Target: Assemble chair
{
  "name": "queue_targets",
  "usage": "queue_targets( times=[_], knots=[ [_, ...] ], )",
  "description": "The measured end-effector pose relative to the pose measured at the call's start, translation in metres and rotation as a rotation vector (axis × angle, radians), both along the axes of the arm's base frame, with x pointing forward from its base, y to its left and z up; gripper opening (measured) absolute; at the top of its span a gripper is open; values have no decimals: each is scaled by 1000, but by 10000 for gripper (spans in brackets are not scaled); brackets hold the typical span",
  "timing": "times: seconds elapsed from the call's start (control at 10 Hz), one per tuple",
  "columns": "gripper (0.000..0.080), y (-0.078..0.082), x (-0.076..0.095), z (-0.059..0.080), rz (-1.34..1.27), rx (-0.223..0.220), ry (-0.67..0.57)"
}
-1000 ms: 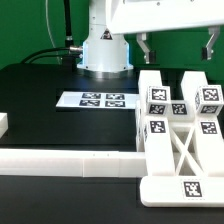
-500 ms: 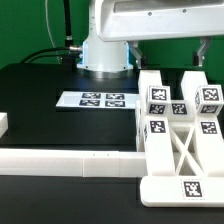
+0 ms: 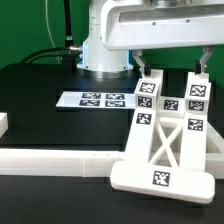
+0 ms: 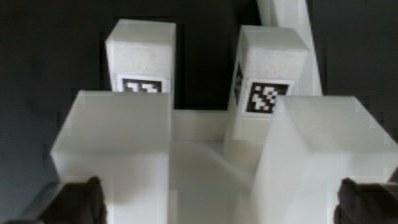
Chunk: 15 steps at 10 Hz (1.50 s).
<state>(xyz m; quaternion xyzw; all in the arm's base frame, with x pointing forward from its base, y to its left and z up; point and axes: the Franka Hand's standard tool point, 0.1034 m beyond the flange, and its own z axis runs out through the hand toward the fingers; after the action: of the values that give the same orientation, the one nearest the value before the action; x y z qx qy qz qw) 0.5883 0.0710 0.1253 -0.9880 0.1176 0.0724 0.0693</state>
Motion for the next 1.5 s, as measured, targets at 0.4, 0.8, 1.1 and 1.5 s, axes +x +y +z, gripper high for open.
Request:
queue_targets(
  times=[0.4, 0.8, 1.1, 1.5],
  knots=[
    [649, 7, -15, -14, -9, -8, -26],
    [649, 19, -16, -22, -1, -10, -30],
    [649, 19, -16, -22, -1, -10, -30],
    [649, 21, -12, -7, 1, -4, -41]
  ],
)
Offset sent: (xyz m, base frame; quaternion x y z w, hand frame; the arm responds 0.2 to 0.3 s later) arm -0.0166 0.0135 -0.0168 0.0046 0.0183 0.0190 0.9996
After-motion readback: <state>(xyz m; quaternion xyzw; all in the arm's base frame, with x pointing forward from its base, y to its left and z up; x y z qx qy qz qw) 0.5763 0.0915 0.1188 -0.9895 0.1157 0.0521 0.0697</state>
